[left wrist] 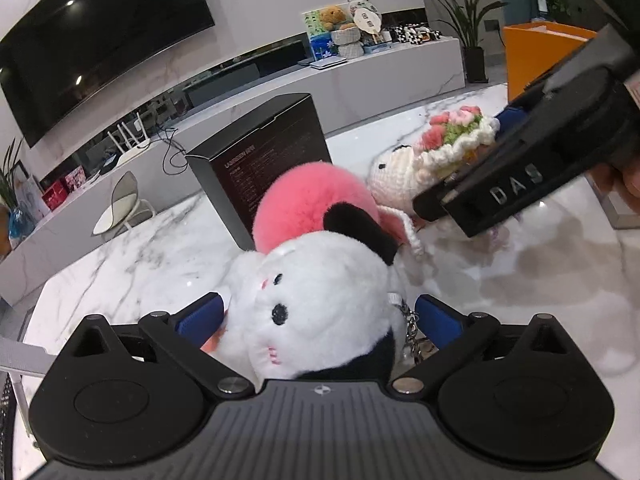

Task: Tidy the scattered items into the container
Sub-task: 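Grasp the white panda plush with the left tool while the right tool grasps the crocheted flower bunny, then lift and carry the panda plush and crocheted bunny over the orange box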

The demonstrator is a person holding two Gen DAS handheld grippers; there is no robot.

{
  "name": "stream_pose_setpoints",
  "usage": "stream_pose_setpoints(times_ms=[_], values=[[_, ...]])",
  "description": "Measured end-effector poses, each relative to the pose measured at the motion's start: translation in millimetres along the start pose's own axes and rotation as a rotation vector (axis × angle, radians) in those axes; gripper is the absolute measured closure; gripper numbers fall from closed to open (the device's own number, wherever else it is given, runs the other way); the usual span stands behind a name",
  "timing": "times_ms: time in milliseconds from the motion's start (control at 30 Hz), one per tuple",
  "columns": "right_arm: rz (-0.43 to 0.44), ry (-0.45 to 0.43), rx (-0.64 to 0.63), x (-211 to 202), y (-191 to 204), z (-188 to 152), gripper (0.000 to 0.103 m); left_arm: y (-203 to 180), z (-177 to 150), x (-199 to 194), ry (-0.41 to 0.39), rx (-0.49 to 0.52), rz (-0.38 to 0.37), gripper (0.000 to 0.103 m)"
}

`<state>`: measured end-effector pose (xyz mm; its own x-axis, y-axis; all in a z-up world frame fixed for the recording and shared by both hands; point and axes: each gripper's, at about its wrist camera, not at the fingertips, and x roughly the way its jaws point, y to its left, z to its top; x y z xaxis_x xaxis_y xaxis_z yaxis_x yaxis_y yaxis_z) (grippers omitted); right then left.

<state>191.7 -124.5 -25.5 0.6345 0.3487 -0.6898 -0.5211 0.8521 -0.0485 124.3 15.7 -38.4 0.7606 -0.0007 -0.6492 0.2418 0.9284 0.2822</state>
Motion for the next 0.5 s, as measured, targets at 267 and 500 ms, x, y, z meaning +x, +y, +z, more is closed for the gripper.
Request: stream_pose_setpoints(times_ms=[267, 500], values=[[-0.003, 0.009, -0.031, -3.1, -0.1, 1.8, 0.038, 18.9, 2.9, -2.6, 0.035, -0.080, 0.029, 0.004], [0.007, 0.025, -0.023, -8.0, -1.1, 2.5, 0.043, 28.5, 4.4, -9.1, 0.050, -0.115, 0.030, 0.007]])
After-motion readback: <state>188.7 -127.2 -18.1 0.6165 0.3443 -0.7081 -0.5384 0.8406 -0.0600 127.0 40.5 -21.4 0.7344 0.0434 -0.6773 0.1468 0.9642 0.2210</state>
